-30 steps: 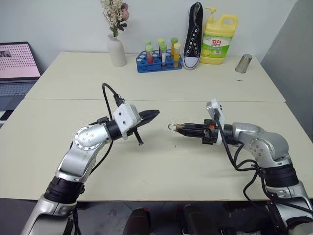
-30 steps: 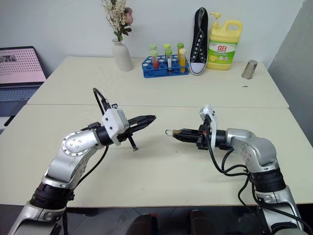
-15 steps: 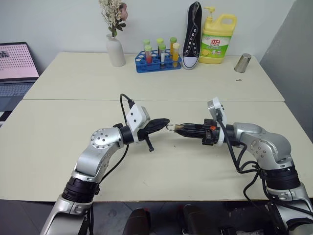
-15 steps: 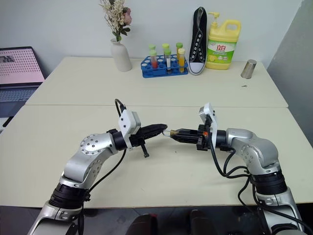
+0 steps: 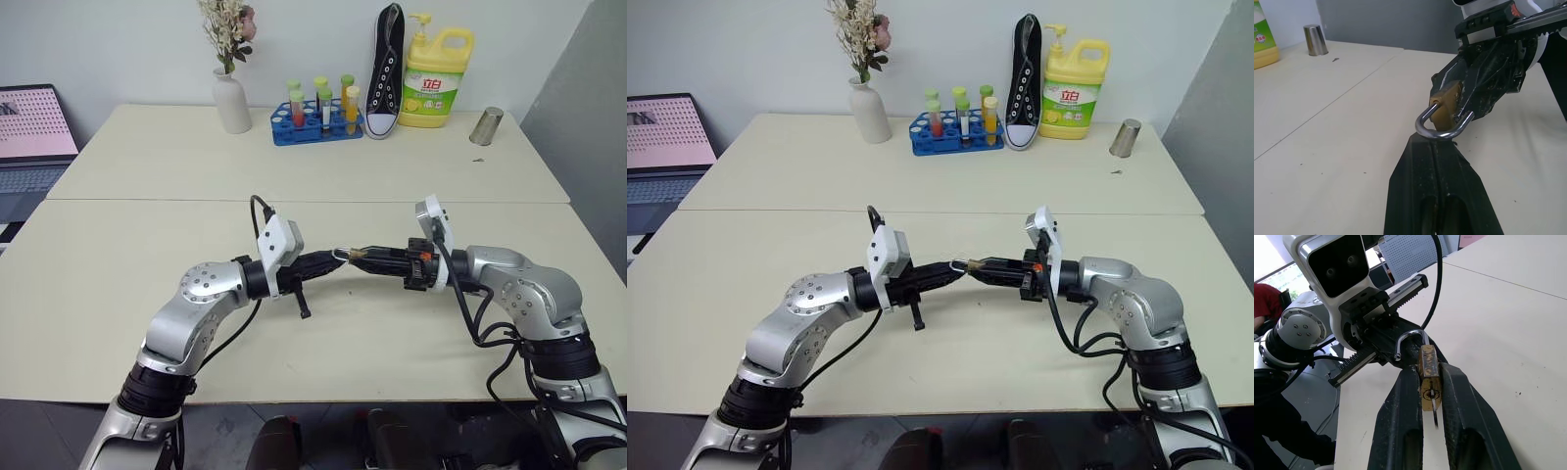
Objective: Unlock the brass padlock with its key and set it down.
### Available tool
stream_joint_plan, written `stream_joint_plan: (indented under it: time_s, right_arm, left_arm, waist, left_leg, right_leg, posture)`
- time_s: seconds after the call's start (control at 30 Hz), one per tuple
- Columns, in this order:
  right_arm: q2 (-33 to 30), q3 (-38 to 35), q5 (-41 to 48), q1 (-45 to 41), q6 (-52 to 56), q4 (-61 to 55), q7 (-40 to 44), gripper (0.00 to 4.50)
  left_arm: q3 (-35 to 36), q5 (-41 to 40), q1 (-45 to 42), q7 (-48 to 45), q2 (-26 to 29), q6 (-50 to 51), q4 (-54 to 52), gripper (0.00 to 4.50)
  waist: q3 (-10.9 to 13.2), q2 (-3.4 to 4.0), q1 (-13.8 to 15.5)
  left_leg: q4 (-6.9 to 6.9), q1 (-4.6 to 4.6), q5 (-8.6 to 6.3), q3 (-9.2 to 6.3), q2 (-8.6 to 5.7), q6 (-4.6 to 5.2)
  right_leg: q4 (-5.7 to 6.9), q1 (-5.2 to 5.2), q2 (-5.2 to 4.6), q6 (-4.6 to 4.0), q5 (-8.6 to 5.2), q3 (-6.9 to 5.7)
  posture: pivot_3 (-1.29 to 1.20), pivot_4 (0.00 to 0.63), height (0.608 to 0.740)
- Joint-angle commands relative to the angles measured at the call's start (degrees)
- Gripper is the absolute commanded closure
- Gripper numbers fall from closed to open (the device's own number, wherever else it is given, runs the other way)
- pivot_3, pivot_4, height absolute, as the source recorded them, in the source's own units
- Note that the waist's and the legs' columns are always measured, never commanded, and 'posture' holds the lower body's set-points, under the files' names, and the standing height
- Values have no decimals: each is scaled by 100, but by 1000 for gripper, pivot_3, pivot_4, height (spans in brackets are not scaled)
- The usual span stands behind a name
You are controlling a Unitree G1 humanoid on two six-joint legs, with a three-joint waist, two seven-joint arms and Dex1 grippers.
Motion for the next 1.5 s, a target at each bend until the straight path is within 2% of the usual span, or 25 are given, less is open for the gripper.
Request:
stream_joint_plan:
  time_s: [0.03, 0.33, 0.53, 0.83, 1.5]
  right_arm:
    - [-32, -102, 16, 9, -127, -135, 29, 4319]
    - [-41, -89, -51, 21, -161, -120, 45, 4319]
    - [-46, -68, -48, 20, -156, -125, 60, 4319]
    - [-70, -43, -38, 70, -121, -182, 72, 4319]
    - [-59, -14, -33, 74, -115, -203, 74, 4319]
  left_arm:
    - [223, -419, -3, -186, 144, 311, -485, 4500]
    - [580, -995, 10, -152, 317, 940, -728, 4500]
    - [490, -771, -26, -46, 243, 739, -616, 4500]
    - [594, -935, -165, 67, 127, 860, -543, 4500]
    - [518, -662, -277, 206, -16, 641, -352, 4500]
  waist:
    - [0, 0, 0]
    - [0, 0, 0]
    - [0, 0, 0]
    - [0, 0, 0]
    - [0, 0, 0]
  left_leg:
    - [0, 0, 0, 0, 0, 0]
    - [0, 1, 0, 0, 0, 0]
    - [0, 1, 0, 0, -1, 0]
    - [0, 1, 0, 1, 0, 0]
    - [-1, 0, 0, 1, -1, 0]
  right_leg:
    - [0, 0, 0, 0, 0, 0]
    - [0, 0, 0, 1, -1, -1]
    - [-1, 0, 0, 1, -1, 0]
    - [-1, 0, 0, 1, -1, 1]
    - [-2, 0, 0, 1, -1, 1]
  posture:
    - [0, 150, 740]
    - [0, 150, 740]
    - [0, 150, 740]
    - [0, 150, 740]
    - [0, 150, 740]
